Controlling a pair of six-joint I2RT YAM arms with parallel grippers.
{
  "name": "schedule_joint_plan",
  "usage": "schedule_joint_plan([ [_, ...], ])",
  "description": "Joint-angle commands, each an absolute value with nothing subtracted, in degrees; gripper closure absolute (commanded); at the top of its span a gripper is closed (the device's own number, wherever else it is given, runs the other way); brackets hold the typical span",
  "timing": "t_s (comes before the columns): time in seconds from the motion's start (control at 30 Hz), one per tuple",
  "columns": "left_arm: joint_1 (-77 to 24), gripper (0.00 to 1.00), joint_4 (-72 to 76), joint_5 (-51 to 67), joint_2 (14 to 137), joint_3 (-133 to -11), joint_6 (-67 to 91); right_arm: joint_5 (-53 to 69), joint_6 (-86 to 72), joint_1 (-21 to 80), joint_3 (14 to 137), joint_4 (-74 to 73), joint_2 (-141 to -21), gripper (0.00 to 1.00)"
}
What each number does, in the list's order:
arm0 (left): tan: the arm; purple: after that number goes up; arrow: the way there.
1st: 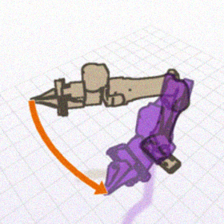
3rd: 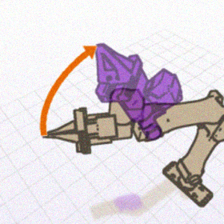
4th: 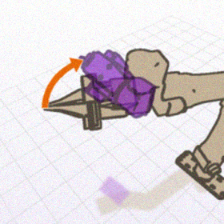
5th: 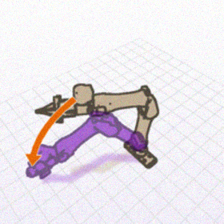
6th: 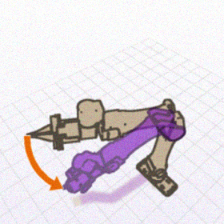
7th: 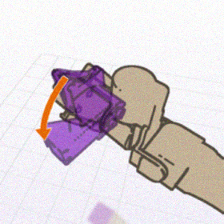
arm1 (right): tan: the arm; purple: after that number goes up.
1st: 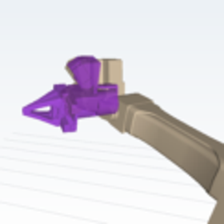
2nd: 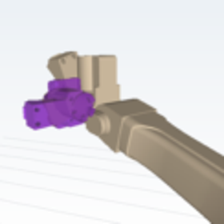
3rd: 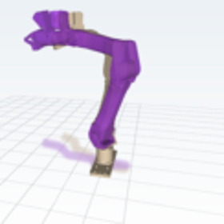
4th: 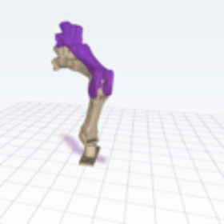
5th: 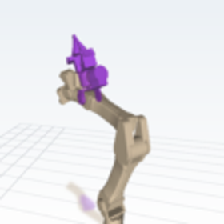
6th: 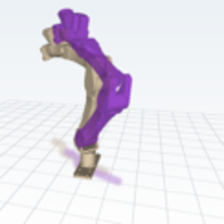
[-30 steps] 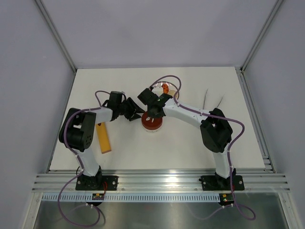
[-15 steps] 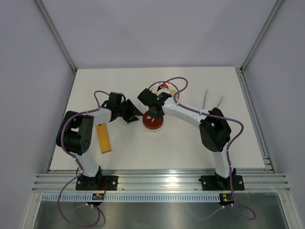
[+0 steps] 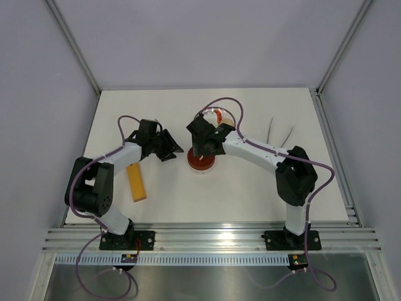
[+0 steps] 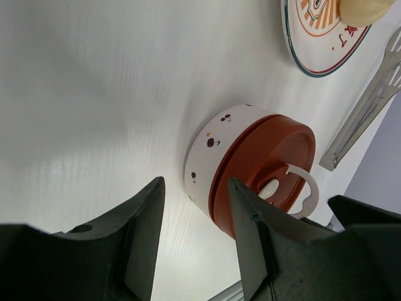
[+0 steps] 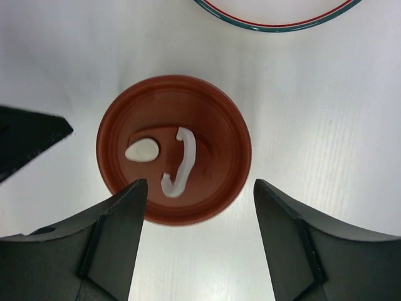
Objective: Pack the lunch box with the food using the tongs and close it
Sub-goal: Screw the box lid onto the packing box.
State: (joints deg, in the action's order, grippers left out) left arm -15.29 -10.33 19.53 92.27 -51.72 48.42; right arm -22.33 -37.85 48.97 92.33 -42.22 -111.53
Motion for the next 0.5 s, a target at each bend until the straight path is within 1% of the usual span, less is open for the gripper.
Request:
schedule_joint_plan([
  [0.0,-15.56,0.52,-11.16,17.58,89.47,-53.88,46.58,-19.42,-25.49,48.52,90.18,-36.65,-104.42,0.25],
  [0.13,-15.47,0.52,-12.57,17.23,89.65,-54.40,46.32,-18.55,-21.28,48.52,89.21,-37.35,-103.80,0.33],
  [0.2,-15.56,0.52,-13.27,17.05,89.56,-54.23,46.41,-15.30,-17.59,48.52,88.07,-36.39,-103.45,0.34],
  [0.3,-15.47,0.52,-13.71,16.79,89.47,-53.79,46.06,-10.55,-12.67,48.52,88.15,-37.26,-103.80,0.29],
  [0.37,-15.56,0.52,-13.97,16.79,89.38,-53.79,45.79,-11.33,-11.08,48.52,88.24,-38.75,-104.24,0.26],
  [0.47,-15.56,0.52,-14.06,16.52,89.47,-53.70,45.88,-12.83,-12.03,48.43,88.16,-39.90,-104.50,0.23],
])
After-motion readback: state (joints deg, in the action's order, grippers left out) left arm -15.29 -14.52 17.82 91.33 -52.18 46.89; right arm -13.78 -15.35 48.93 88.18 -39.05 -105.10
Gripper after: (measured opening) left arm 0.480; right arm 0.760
